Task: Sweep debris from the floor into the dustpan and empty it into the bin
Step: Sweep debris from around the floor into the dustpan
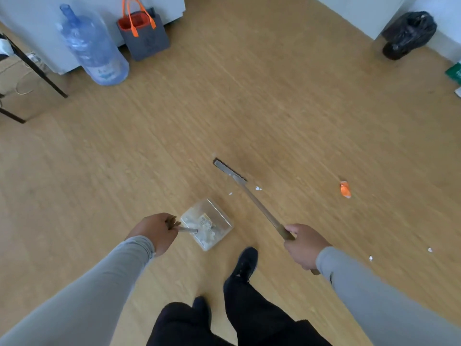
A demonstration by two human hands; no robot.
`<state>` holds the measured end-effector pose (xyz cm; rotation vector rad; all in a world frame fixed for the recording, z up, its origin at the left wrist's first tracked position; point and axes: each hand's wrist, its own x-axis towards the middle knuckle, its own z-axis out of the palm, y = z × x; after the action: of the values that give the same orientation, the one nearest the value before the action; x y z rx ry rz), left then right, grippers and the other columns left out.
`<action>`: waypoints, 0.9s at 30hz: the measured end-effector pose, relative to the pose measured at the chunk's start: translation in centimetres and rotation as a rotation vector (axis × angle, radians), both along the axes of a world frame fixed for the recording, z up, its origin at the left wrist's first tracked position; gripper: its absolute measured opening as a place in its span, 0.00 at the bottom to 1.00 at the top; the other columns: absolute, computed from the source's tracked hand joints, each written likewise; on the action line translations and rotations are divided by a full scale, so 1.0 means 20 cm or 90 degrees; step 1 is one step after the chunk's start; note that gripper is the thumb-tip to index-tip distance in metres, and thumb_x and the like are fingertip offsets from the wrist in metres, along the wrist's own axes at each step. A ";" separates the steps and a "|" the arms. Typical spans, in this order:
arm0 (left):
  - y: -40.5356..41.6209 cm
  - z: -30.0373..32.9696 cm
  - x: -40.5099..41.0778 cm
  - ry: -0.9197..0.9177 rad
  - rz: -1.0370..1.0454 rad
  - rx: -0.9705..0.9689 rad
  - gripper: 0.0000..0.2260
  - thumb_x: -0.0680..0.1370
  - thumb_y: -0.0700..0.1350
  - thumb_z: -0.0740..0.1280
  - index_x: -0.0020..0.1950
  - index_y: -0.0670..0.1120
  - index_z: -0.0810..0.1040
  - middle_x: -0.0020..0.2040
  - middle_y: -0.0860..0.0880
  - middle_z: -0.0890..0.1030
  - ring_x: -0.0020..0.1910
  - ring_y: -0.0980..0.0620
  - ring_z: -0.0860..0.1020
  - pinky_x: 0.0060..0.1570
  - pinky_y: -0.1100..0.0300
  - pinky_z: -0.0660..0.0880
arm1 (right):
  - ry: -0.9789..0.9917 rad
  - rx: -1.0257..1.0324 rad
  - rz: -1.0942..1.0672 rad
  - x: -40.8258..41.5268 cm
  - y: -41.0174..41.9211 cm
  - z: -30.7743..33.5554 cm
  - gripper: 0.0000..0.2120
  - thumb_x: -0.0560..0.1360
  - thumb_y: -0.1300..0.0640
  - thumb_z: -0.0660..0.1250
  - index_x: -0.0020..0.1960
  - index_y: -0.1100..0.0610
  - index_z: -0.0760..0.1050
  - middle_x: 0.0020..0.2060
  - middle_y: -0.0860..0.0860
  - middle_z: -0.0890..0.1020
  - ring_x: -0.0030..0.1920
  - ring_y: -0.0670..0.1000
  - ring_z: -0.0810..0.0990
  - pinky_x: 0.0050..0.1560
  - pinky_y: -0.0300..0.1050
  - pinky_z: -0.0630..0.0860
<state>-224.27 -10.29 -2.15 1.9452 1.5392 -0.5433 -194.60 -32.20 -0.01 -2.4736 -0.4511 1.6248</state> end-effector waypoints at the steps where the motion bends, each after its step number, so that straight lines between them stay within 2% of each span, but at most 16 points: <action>1: 0.04 -0.04 0.04 0.003 0.002 -0.007 0.08 0.77 0.55 0.64 0.54 0.60 0.77 0.44 0.58 0.79 0.40 0.55 0.79 0.45 0.55 0.81 | -0.014 -0.004 0.018 0.03 0.07 -0.03 0.29 0.77 0.56 0.58 0.77 0.40 0.62 0.32 0.50 0.76 0.19 0.48 0.68 0.22 0.33 0.64; 4: 0.12 -0.13 0.12 0.014 0.000 -0.032 0.05 0.77 0.54 0.62 0.51 0.60 0.76 0.42 0.57 0.80 0.37 0.54 0.81 0.40 0.56 0.81 | -0.034 -0.016 0.069 0.05 0.24 -0.12 0.29 0.78 0.57 0.58 0.77 0.41 0.62 0.37 0.49 0.78 0.24 0.49 0.73 0.20 0.32 0.65; 8: 0.24 -0.19 0.15 0.028 0.002 -0.020 0.05 0.76 0.55 0.61 0.47 0.60 0.76 0.38 0.56 0.81 0.34 0.53 0.81 0.33 0.58 0.79 | -0.034 -0.072 0.129 0.00 0.34 -0.21 0.30 0.80 0.56 0.57 0.80 0.42 0.57 0.46 0.47 0.79 0.32 0.49 0.77 0.24 0.37 0.69; 10: 0.28 -0.19 0.15 0.035 -0.002 -0.025 0.05 0.76 0.55 0.61 0.46 0.61 0.76 0.37 0.56 0.81 0.33 0.53 0.81 0.32 0.58 0.78 | -0.017 -0.095 0.163 -0.07 0.33 -0.20 0.30 0.81 0.56 0.57 0.81 0.42 0.55 0.45 0.46 0.77 0.31 0.47 0.75 0.24 0.37 0.68; 12: 0.29 -0.19 0.17 0.030 0.001 -0.027 0.05 0.77 0.55 0.60 0.48 0.60 0.76 0.38 0.57 0.80 0.34 0.53 0.80 0.33 0.59 0.78 | 0.056 -0.121 0.156 -0.09 0.29 -0.16 0.30 0.81 0.55 0.58 0.80 0.39 0.55 0.43 0.46 0.77 0.28 0.47 0.72 0.25 0.36 0.67; 15: 0.31 -0.19 0.20 0.030 -0.016 -0.020 0.06 0.78 0.55 0.60 0.48 0.58 0.76 0.38 0.56 0.80 0.34 0.53 0.80 0.32 0.60 0.75 | 0.176 -0.126 0.038 0.09 0.23 -0.02 0.29 0.78 0.58 0.62 0.77 0.41 0.62 0.31 0.51 0.72 0.25 0.50 0.64 0.27 0.39 0.60; 17: 0.31 -0.19 0.19 0.031 -0.017 -0.018 0.06 0.78 0.56 0.60 0.48 0.59 0.75 0.38 0.57 0.80 0.34 0.54 0.79 0.31 0.60 0.74 | 0.205 -0.096 -0.039 0.25 0.17 0.10 0.28 0.76 0.61 0.66 0.75 0.47 0.68 0.30 0.53 0.74 0.26 0.51 0.64 0.26 0.40 0.60; 20: 0.31 -0.19 0.16 0.026 -0.006 -0.023 0.05 0.77 0.56 0.61 0.49 0.60 0.75 0.39 0.57 0.79 0.34 0.54 0.79 0.32 0.60 0.75 | 0.176 -0.075 -0.054 0.29 0.08 0.17 0.27 0.77 0.60 0.67 0.74 0.45 0.70 0.30 0.54 0.74 0.28 0.52 0.63 0.28 0.41 0.59; 23: 0.30 -0.19 0.16 0.018 -0.003 -0.028 0.05 0.77 0.56 0.61 0.50 0.61 0.75 0.38 0.57 0.80 0.35 0.54 0.79 0.32 0.59 0.75 | 0.112 -0.062 -0.033 0.20 0.12 0.05 0.29 0.78 0.57 0.63 0.77 0.39 0.63 0.30 0.52 0.70 0.33 0.54 0.62 0.36 0.51 0.55; 27: 0.29 -0.19 0.16 0.020 -0.007 -0.020 0.05 0.77 0.56 0.60 0.47 0.60 0.75 0.37 0.57 0.80 0.33 0.54 0.80 0.31 0.60 0.75 | 0.114 -0.073 -0.001 0.06 0.25 -0.11 0.31 0.80 0.58 0.61 0.79 0.42 0.58 0.27 0.51 0.69 0.25 0.51 0.63 0.28 0.43 0.62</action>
<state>-220.99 -4.49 -5.87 1.9314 1.5302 -0.6019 -193.47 -27.11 -2.23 -2.3752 -0.3397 1.9015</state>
